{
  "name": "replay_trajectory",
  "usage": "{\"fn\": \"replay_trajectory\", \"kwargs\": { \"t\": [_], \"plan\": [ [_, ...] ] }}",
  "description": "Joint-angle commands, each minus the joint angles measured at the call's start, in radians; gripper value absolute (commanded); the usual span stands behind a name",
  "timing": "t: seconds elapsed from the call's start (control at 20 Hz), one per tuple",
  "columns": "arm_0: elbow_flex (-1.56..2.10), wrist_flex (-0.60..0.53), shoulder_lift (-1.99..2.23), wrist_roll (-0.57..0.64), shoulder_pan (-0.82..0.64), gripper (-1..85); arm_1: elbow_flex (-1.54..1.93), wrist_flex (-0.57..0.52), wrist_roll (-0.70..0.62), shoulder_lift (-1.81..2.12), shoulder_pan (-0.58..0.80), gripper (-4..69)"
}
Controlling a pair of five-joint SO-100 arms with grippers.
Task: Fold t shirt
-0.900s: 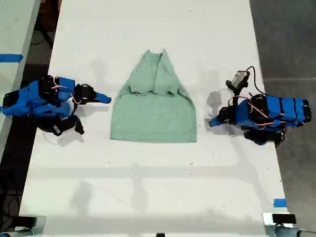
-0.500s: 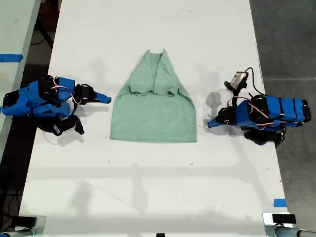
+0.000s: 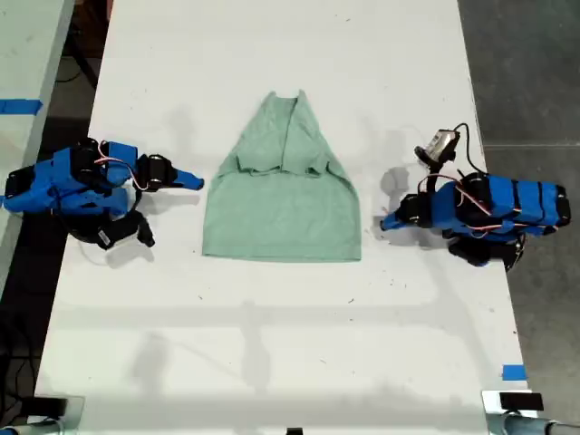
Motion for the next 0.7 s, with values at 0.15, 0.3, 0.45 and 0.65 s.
{"fn": "replay_trajectory", "kwargs": {
  "t": [0.15,0.3,0.45,0.65],
  "plan": [
    [0.008,-0.005,0.006,0.006,-0.011,0.0,-0.555,-0.227,-0.067,-0.834,0.008,12.0],
    [0.008,-0.003,0.006,0.005,-0.008,0.0,-0.960,-0.140,-0.107,-1.364,0.011,21.2],
    [0.008,-0.003,0.006,0.006,-0.006,0.0,-1.101,-0.084,-0.092,-1.588,0.031,22.7],
    [0.008,-0.003,0.006,0.006,-0.006,0.0,-1.051,-0.052,-0.064,-1.635,0.086,22.1]
  ]
}}
